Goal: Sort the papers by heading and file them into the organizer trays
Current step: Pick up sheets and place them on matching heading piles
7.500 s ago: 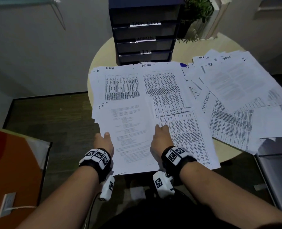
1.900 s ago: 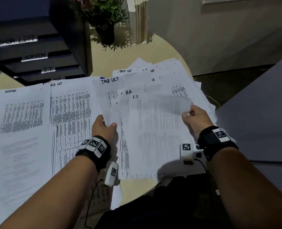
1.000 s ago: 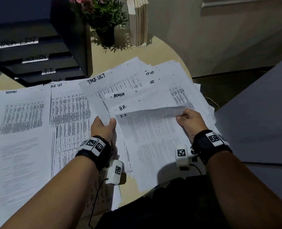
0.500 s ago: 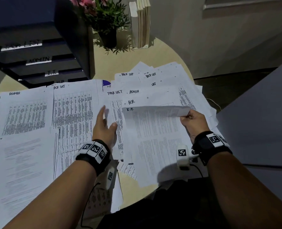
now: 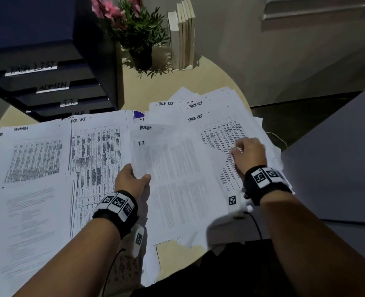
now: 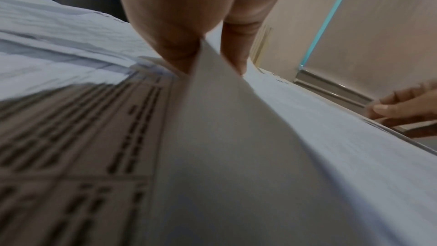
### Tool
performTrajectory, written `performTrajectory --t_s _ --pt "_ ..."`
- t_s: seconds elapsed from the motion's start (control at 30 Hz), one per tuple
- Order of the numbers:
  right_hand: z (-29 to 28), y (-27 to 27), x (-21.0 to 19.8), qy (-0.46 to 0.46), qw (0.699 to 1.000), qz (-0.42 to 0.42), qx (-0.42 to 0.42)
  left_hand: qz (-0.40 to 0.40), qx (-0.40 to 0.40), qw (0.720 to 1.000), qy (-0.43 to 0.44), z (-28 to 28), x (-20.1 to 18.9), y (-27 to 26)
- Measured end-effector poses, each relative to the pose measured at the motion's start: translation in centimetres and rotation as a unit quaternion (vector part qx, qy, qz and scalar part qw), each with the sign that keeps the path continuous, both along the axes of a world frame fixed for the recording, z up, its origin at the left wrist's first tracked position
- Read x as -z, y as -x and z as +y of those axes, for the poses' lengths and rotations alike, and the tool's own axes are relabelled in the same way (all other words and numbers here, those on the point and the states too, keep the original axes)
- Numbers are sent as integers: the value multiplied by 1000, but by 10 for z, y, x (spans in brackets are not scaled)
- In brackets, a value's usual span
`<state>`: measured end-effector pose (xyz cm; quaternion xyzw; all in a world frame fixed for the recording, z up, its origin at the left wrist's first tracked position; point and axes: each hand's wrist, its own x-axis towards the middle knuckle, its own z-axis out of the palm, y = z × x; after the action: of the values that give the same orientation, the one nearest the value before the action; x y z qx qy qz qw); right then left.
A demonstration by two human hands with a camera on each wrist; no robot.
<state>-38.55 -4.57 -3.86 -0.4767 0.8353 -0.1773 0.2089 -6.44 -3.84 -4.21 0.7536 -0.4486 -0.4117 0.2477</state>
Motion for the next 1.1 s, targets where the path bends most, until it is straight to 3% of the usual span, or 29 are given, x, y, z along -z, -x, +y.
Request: performTrajectory --t_s 0.1,0.3,0.37,0.5,0.63,0.7,0.83,1.0,1.1 --pt "-6 25 0 -116 987 111 19 -23 -5 1000 -11 0 5 -11" --pt "-6 27 1 -188 980 62 30 -55 2 998 -39 0 11 -15" --pt "-5 22 -1 -168 983 65 29 -41 -3 998 -37 -2 14 -15" --pt "-1 14 -9 -60 995 -65 40 -40 -5 999 -30 -4 13 -13" --pt "-7 15 -25 65 998 1 17 -39 -83 995 33 -16 3 -27" --pt "-12 14 -33 110 994 -18 5 -49 -113 991 42 -23 -4 -39" --pt "-16 -5 -33 40 993 -102 -52 -55 -145 987 36 -25 -12 -62" --pt "-8 -35 -17 -11 990 -133 -48 -60 -151 987 14 -10 -9 -83" --pt "-4 -48 -11 -13 983 -184 4 -61 -154 986 4 0 -9 -91"
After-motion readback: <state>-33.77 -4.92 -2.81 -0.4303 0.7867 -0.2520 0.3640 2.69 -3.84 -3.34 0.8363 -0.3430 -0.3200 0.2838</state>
